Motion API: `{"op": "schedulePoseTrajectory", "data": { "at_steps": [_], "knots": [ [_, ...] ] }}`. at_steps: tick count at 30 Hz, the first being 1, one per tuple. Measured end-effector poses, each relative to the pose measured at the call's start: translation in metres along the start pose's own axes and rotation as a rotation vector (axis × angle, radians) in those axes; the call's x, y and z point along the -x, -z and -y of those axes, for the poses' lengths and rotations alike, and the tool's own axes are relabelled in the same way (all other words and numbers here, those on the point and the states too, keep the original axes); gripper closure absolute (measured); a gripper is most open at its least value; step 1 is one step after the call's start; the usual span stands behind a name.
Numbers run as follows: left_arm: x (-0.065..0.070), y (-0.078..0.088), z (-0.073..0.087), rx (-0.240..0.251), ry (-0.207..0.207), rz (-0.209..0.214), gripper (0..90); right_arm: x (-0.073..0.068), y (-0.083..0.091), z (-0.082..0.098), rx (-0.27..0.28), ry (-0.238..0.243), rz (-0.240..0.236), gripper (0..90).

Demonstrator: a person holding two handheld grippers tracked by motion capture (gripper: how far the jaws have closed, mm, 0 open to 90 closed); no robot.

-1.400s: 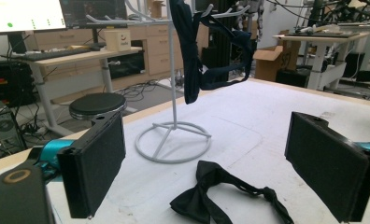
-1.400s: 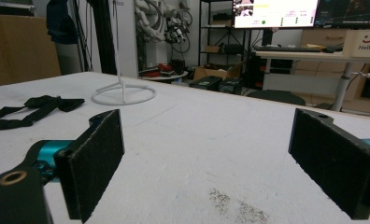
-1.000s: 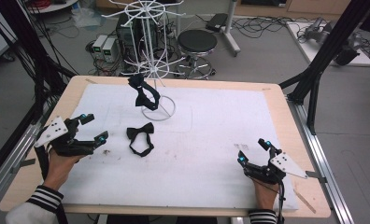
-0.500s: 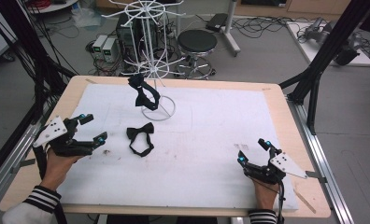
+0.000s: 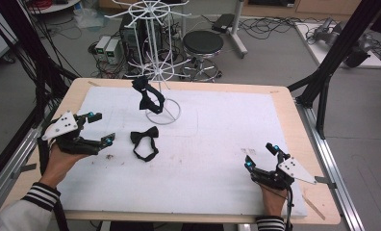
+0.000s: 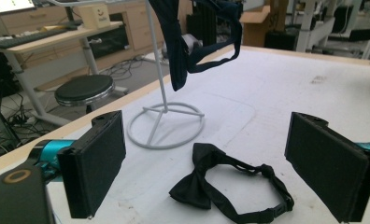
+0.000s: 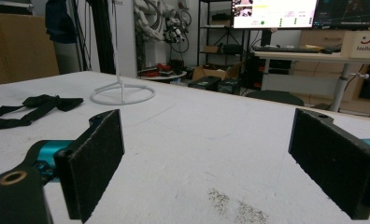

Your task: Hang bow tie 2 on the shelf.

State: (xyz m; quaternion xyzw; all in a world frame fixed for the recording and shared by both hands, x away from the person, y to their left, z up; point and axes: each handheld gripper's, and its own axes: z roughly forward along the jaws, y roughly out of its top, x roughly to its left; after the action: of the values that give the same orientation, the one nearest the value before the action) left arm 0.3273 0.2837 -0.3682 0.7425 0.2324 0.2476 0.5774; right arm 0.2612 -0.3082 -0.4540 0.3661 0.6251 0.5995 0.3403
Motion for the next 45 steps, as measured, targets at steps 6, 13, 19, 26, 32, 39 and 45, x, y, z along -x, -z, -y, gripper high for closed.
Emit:
{"op": "schedulePoseTrajectory", "data": {
  "at_steps": [6, 13, 19, 26, 32, 39, 45],
  "knots": [
    [-0.003, -0.012, -0.008, -0.059, -0.028, 0.027, 12.9, 0.0, 0.0, 0.0, -0.001, 0.0, -0.001, 9.8],
    [-0.009, -0.029, -0.011, -0.132, -0.033, 0.07, 12.9, 0.001, 0.0, 0.0, 0.002, 0.001, -0.003, 9.8],
    [-0.007, -0.044, -0.01, -0.198, -0.066, 0.109, 12.9, 0.001, 0.0, 0.0, 0.001, 0.001, -0.002, 9.8],
    [-0.007, -0.059, -0.015, -0.278, -0.093, 0.137, 13.0, 0.001, 0.0, 0.0, 0.002, 0.001, -0.003, 9.8],
    [-0.009, -0.073, -0.012, -0.336, -0.095, 0.158, 13.2, 0.001, 0.0, 0.0, 0.004, -0.002, -0.002, 9.8],
    [-0.013, -0.09, -0.016, -0.44, -0.13, 0.214, 14.4, 0.001, 0.0, 0.0, 0.006, -0.006, -0.004, 9.8],
    [-0.014, -0.102, -0.017, -0.51, -0.161, 0.234, 16.6, 0.001, 0.001, 0.0, 0.006, -0.006, -0.004, 9.8]
  ]
}}
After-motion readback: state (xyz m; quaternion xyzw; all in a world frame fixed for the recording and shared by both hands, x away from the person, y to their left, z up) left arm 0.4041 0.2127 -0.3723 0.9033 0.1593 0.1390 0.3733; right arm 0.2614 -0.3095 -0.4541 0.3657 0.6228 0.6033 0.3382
